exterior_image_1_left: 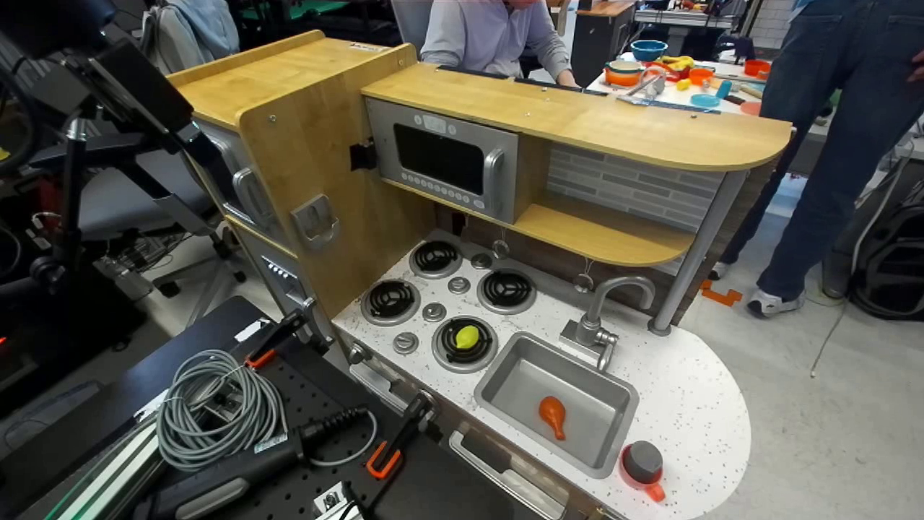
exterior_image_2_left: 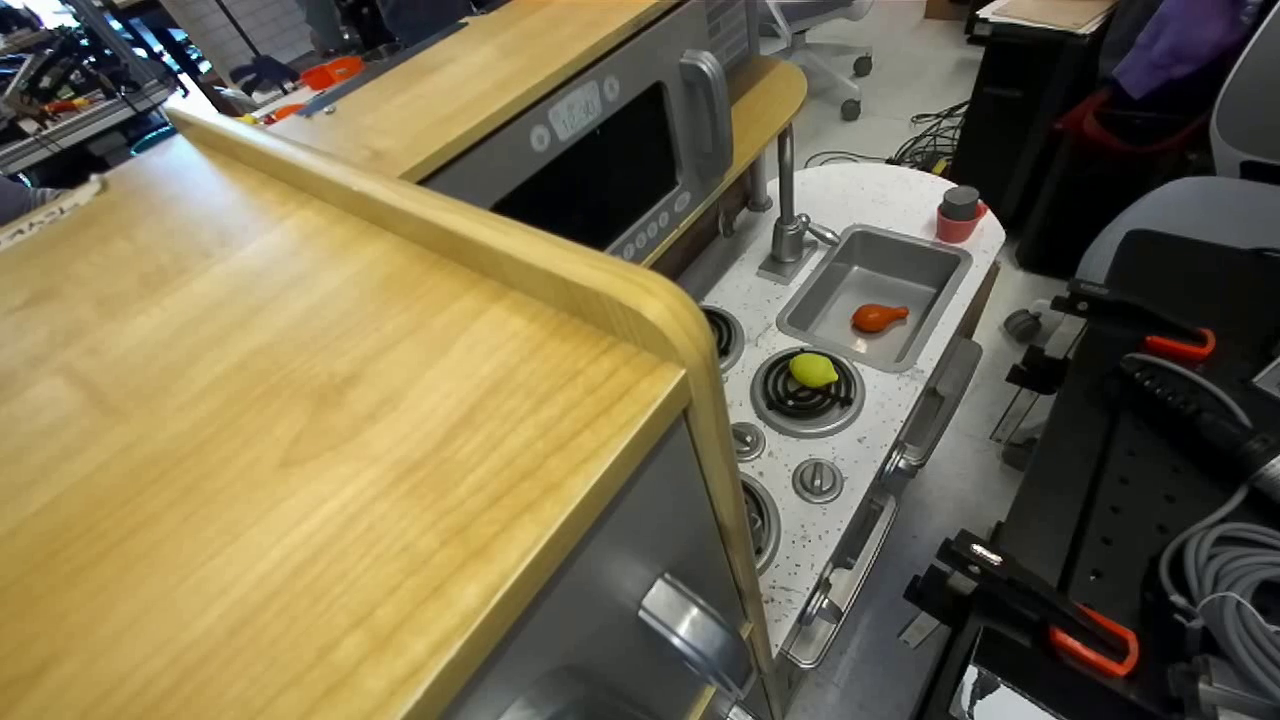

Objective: Move the drumstick toy from the sink to the countertop

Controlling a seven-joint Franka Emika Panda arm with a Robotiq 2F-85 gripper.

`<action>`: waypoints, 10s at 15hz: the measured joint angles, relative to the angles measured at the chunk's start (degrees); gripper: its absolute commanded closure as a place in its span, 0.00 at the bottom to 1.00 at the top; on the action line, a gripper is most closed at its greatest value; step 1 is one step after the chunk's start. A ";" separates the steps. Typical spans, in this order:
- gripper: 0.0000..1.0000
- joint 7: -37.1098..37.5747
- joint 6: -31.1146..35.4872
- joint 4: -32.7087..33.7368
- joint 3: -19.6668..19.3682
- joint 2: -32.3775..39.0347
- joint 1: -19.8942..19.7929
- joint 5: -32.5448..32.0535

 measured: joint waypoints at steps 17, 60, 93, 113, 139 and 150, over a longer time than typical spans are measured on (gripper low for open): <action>0.00 0.00 0.00 0.00 0.00 0.00 0.00 0.00; 0.00 -15.12 14.00 0.83 -21.14 26.36 -17.51 -16.75; 0.00 -35.57 32.43 53.14 -28.75 99.86 -22.32 -5.67; 0.00 -35.02 31.60 64.94 -25.52 113.25 -21.11 -5.90; 0.97 -33.20 24.90 74.47 -26.70 119.98 -20.19 -8.01; 0.95 -34.32 28.99 65.06 -26.39 112.45 -17.36 -8.43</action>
